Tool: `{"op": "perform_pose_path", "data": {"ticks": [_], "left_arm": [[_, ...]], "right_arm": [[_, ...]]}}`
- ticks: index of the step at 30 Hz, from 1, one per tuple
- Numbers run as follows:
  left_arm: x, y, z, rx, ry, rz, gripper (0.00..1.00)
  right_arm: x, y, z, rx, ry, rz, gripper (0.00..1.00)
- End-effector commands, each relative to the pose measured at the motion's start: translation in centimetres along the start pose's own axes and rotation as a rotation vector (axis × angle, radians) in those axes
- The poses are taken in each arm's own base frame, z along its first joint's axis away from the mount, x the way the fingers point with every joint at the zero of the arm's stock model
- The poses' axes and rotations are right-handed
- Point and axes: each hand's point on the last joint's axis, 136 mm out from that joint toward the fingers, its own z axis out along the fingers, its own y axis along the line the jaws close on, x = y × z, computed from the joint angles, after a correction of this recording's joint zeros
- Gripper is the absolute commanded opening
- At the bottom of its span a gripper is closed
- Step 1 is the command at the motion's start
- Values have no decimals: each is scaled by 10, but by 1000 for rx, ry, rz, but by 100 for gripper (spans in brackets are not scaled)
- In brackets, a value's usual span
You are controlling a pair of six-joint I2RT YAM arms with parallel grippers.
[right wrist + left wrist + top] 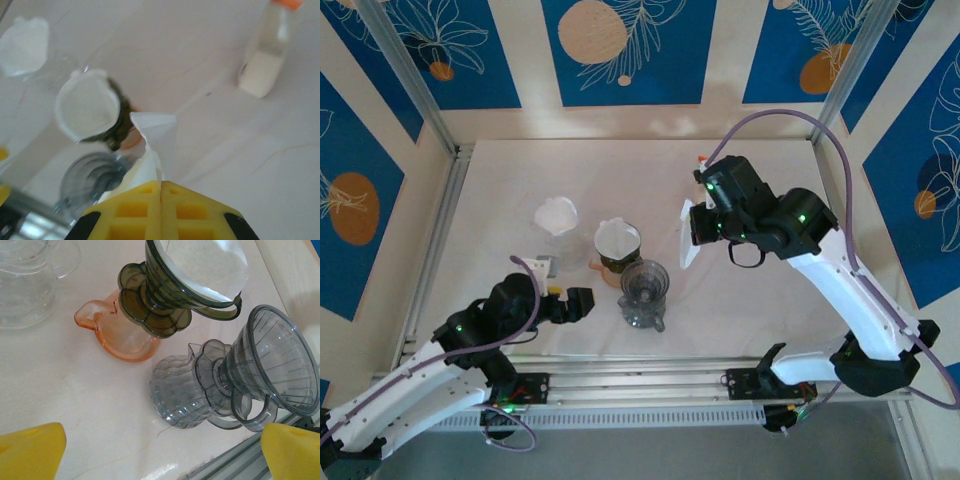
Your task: Place the coffee filter in the dripper
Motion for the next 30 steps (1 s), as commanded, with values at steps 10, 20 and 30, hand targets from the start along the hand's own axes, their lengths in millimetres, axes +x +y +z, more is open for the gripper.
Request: {"op": "perform_pose_path", "data": {"ticks": [10, 20, 30], "left_arm": [[-9, -5, -13, 9, -18, 38, 100], [-11, -7, -17, 27, -35, 42, 100], [-11, -11, -16, 43, -33, 39, 100]], "right_arm": [[61, 57, 9, -189, 506, 126, 0], [66, 62, 39, -166, 600, 235, 0], [62, 48, 81, -45, 612, 271, 0]]}}
